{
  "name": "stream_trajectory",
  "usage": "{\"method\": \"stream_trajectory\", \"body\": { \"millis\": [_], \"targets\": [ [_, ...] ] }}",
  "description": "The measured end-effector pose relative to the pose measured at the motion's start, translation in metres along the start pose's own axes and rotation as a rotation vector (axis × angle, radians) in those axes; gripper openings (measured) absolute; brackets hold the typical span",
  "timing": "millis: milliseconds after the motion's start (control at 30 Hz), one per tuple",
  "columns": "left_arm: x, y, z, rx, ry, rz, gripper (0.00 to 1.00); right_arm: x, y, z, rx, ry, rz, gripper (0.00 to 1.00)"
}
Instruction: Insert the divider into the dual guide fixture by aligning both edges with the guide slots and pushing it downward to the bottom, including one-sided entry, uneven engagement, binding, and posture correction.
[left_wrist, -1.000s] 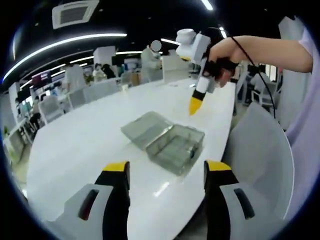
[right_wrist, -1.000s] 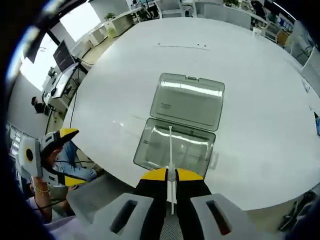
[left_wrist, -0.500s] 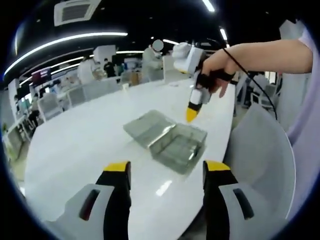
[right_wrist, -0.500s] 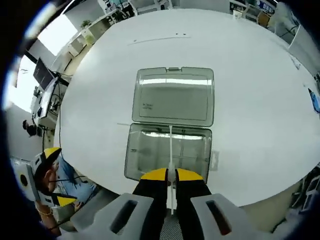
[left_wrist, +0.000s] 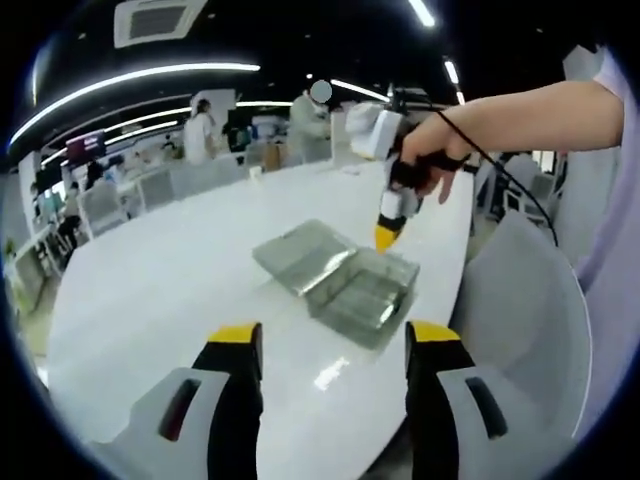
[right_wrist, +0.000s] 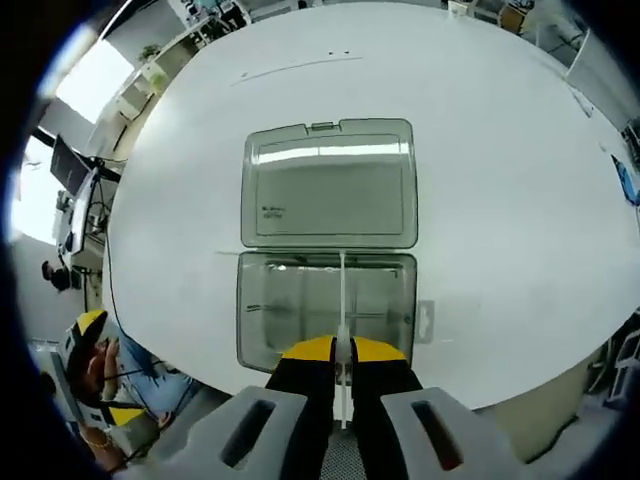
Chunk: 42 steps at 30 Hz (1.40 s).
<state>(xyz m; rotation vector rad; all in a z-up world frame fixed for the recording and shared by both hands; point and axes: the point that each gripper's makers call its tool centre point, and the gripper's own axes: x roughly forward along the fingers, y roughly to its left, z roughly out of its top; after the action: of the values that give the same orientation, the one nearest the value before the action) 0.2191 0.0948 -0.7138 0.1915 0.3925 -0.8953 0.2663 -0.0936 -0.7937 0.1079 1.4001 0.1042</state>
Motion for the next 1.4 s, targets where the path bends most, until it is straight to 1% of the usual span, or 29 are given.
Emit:
{"method": "stream_trajectory", "body": {
  "millis": [267,400,867,1033,1133,1400],
  "targets": [
    [-0.003,0.005,-0.007,-0.019,0.017,0.017,0.56,0.009,-0.004,-0.001,0.019,0.022,0.003,0.00],
    [-0.002,0.004,-0.008,-0.025,0.022,0.020,0.55,0.013,-0.004,-0.002,0.033,0.026,0.013,0.00],
    [0.001,0.006,-0.012,-0.042,0.041,0.021,0.55,0.022,-0.011,-0.003,0.057,0.047,0.011,0.00],
    [0.002,0.008,-0.012,-0.044,0.042,0.022,0.54,0.022,-0.010,-0.002,0.050,0.062,0.010,0.00],
    [0.003,0.006,-0.012,-0.042,0.041,0.016,0.54,0.021,-0.008,-0.003,0.024,0.062,0.005,0.00],
    [0.001,0.007,-0.013,-0.044,0.038,0.017,0.54,0.026,-0.008,-0.004,0.039,0.066,0.009,0.00]
  ]
}}
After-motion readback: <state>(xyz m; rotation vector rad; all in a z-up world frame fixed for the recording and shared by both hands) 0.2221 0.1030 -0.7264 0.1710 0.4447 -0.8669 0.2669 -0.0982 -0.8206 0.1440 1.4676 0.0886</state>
